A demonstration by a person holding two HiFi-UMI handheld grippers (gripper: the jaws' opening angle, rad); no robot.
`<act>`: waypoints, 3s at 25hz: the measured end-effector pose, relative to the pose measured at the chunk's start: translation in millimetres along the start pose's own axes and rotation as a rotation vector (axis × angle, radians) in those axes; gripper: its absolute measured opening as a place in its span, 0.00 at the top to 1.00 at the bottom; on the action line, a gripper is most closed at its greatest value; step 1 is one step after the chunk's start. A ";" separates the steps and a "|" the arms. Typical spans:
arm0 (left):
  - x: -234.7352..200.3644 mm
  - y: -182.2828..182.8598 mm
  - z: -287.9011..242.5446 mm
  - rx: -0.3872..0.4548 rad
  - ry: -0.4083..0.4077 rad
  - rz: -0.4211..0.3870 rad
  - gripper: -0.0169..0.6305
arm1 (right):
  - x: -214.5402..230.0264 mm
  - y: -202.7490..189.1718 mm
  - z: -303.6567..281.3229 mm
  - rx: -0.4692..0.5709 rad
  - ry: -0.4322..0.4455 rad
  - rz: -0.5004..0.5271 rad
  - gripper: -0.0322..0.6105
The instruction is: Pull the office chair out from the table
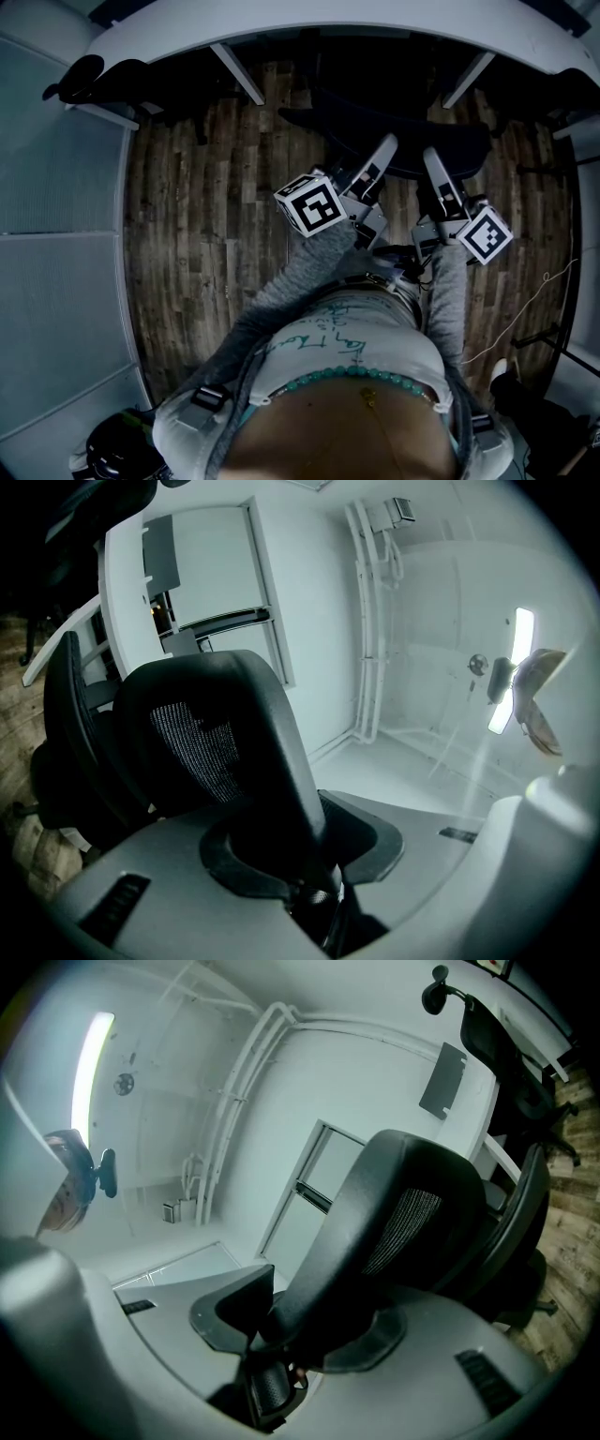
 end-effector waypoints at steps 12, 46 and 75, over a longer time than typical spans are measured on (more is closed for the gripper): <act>-1.3 -2.4 6.6 0.022 0.055 0.006 0.80 | 2.8 -1.4 -5.9 -0.060 0.010 -0.019 0.70; 74.7 44.2 -21.8 0.082 0.150 0.071 0.80 | -75.6 55.8 -8.1 -0.181 0.002 -0.093 0.72; 88.6 53.3 -24.9 0.137 0.187 0.095 0.80 | -90.4 66.0 -12.8 -0.245 -0.003 -0.120 0.72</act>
Point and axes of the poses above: the fingertips, and each gripper's own axes: z backward along the fingers, x to its right, y out of its top, the point moved 10 cm from there along z, backward along the fingers, and after that the axes turned 12 degrees about -y, right-handed, at the moved point
